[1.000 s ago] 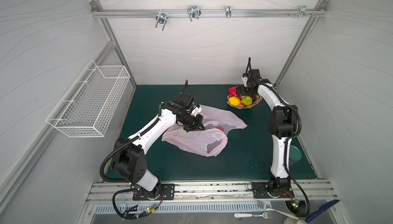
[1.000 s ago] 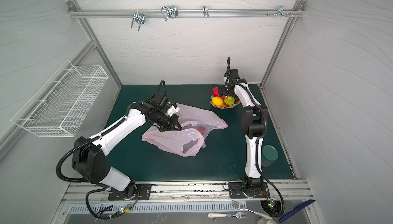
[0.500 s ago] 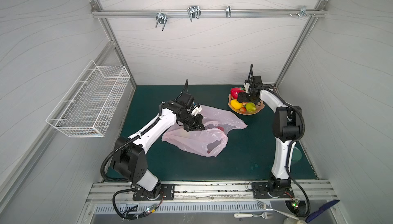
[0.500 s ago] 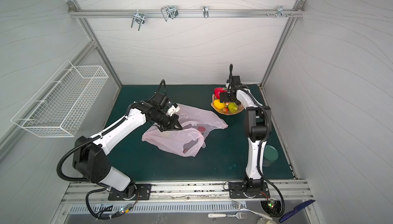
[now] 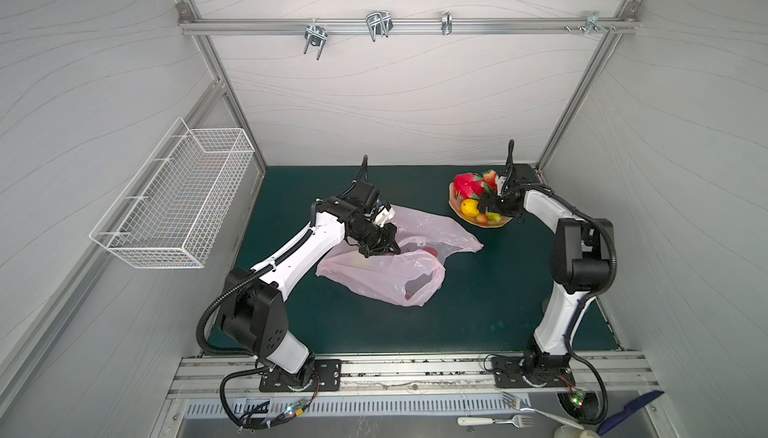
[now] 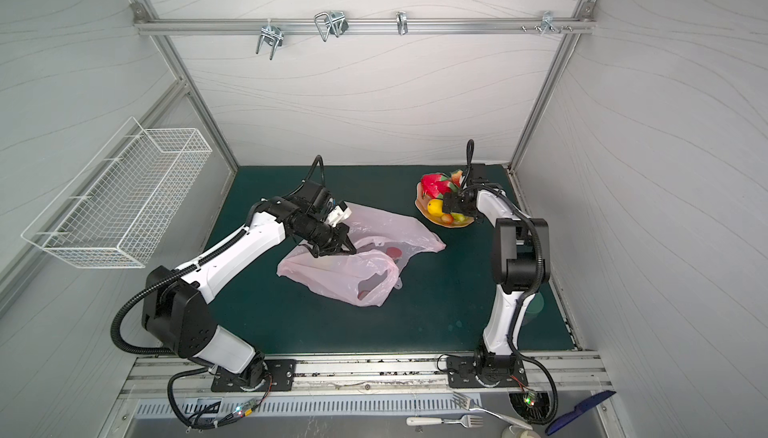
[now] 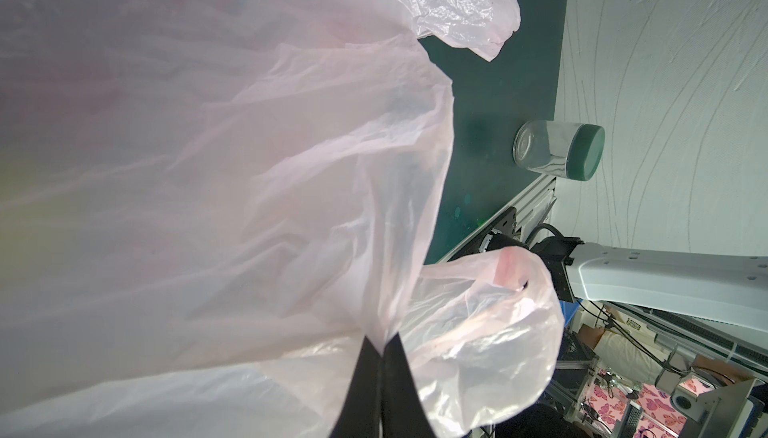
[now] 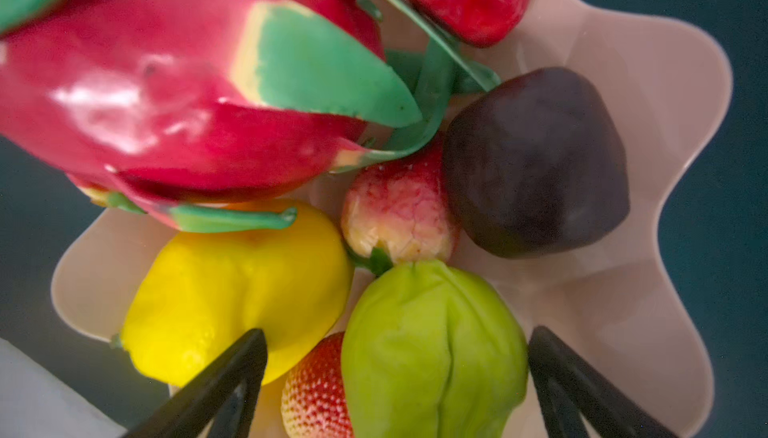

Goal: Place the fruits into the plastic bag

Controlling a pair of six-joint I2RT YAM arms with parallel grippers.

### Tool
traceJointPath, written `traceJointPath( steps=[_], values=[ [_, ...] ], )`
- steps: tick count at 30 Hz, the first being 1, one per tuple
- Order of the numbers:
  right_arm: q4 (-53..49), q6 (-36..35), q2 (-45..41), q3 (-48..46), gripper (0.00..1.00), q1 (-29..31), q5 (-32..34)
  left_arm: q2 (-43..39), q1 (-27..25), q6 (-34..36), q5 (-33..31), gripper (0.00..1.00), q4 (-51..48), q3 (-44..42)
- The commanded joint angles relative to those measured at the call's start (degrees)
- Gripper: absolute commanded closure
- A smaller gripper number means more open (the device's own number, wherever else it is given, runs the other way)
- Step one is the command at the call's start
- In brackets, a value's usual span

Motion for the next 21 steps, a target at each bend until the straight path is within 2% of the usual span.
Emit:
traceJointPath(
  steps=[1,13,17,21],
  values=[
    [0.1,0.7,-2.7,-0.5,0.01,-0.1,-1.3,-1.5,-0.1,0.5,-0.3,1.0,0.1,0.3],
    [0.9,0.6,-6.5,1.8,0.01,-0.1,-0.5,-1.8,-0.4,0.5,-0.4,1.0,0.2,0.1],
    [-0.8,-1.4,-3.9,5.1,0.01,0.4,-3.5,-1.5,-0.6,0.6,-0.2,1.0,0.3,0.2],
    [-7.7,-0.7,-0.1,10.4,0.01,0.7,-0.2,-1.4,-0.6,0.5,-0.4,1.0,0.2,0.2]
  ],
)
